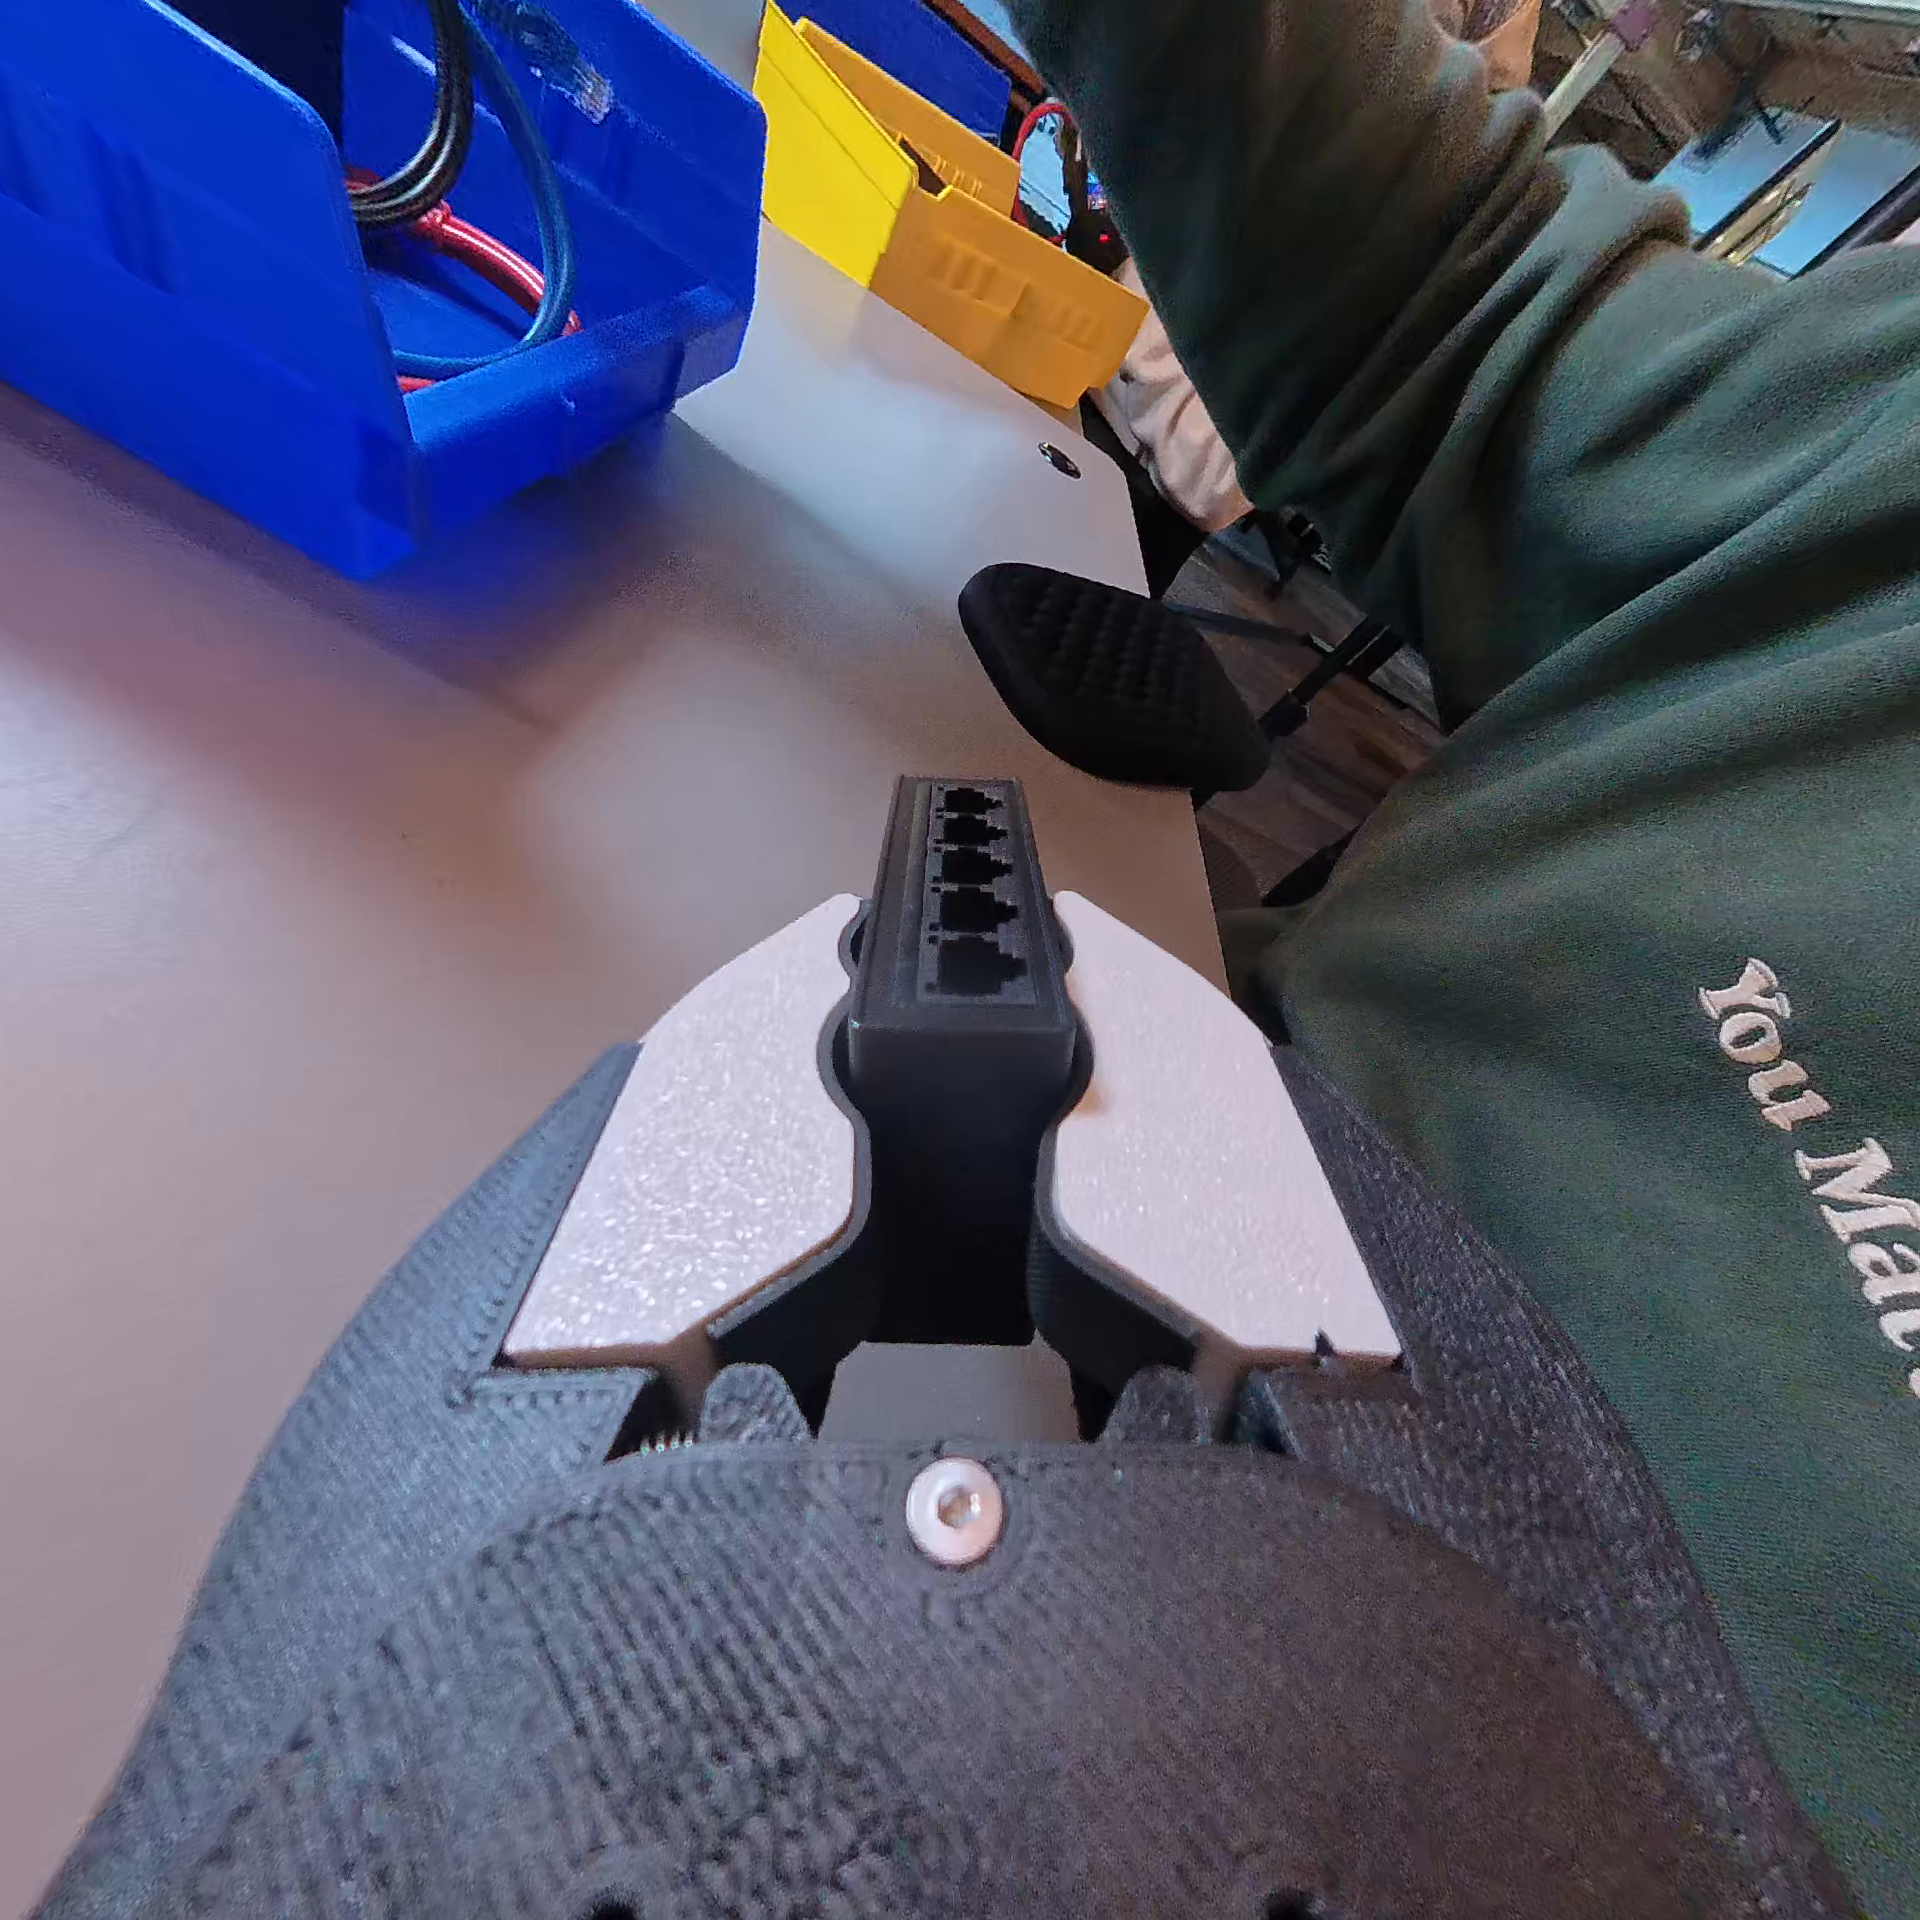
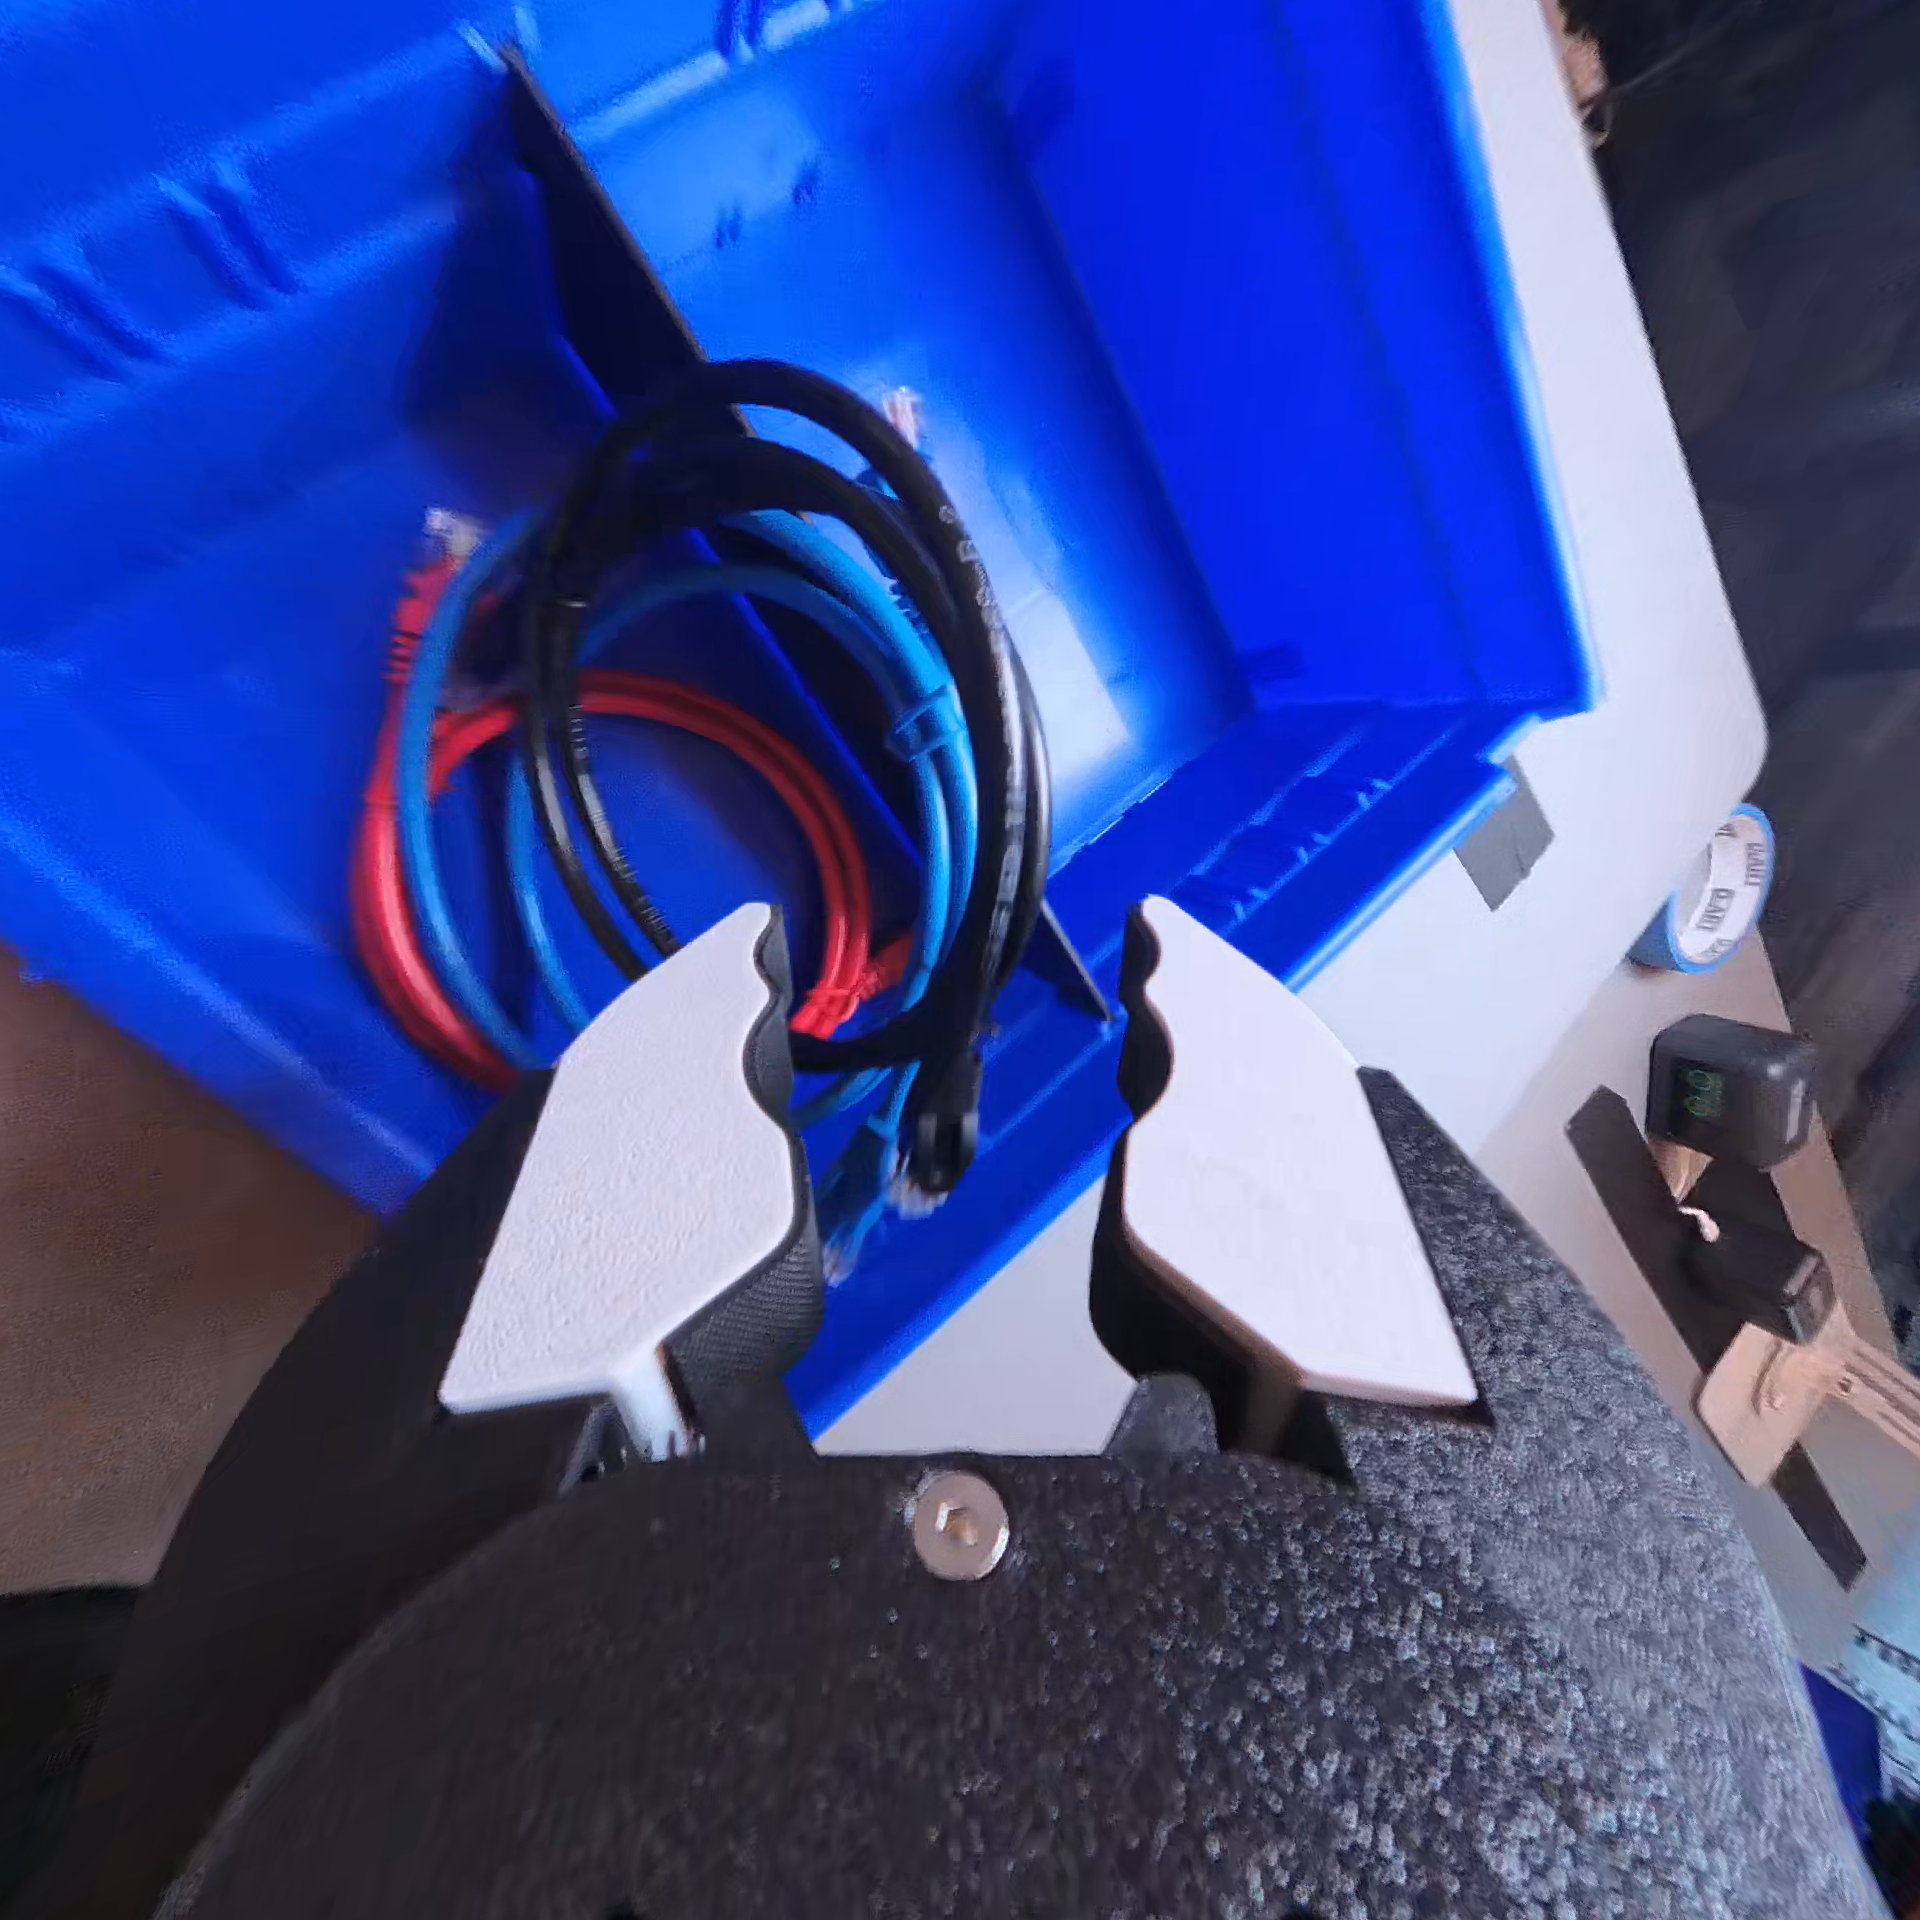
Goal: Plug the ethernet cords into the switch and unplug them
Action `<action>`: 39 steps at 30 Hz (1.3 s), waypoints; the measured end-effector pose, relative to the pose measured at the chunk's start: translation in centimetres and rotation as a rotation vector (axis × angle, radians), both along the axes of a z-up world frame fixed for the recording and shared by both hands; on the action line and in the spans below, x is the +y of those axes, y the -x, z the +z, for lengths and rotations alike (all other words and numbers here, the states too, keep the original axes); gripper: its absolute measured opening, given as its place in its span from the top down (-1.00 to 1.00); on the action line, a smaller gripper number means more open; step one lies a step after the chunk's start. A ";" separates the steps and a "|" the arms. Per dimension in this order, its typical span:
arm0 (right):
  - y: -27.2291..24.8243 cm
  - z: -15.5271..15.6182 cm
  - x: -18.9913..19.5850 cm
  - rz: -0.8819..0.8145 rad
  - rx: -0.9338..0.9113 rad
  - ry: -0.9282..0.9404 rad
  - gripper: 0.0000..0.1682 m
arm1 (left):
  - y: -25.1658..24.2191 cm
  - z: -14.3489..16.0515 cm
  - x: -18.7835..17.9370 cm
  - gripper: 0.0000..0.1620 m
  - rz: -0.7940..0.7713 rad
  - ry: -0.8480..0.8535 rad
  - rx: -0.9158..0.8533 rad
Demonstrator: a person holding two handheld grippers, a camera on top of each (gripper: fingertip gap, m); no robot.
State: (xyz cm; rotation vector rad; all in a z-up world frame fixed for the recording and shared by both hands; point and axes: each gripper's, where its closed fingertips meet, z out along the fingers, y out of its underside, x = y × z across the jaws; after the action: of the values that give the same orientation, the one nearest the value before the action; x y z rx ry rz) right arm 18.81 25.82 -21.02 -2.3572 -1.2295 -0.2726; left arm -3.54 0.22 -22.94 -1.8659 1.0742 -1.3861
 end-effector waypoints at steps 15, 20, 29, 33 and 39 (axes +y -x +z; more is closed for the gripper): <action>2.2 -0.7 -0.4 0.075 0.213 0.273 0.78 | 0.0 -1.0 -0.1 0.64 -0.022 0.028 0.030; 1.8 -3.2 0.2 0.150 -0.081 0.107 0.53 | 0.2 -1.2 0.2 0.64 -0.010 0.036 0.032; 3.6 -1.6 0.4 0.245 -0.047 -0.030 0.82 | 0.0 -1.4 0.1 0.64 -0.016 0.038 0.036; 4.0 -2.6 0.0 0.301 -0.133 -0.057 0.91 | 0.3 -0.4 0.8 0.64 0.022 0.036 -0.019; 10.3 1.7 -5.8 0.447 0.218 -0.118 0.49 | 0.5 0.6 1.3 0.64 0.048 0.073 -0.095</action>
State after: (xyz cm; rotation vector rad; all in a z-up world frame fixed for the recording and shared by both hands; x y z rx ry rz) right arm 8.47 20.00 -19.31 -1.8912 -1.5364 0.0560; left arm -4.08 1.53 -22.37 -1.8452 0.9377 -1.4887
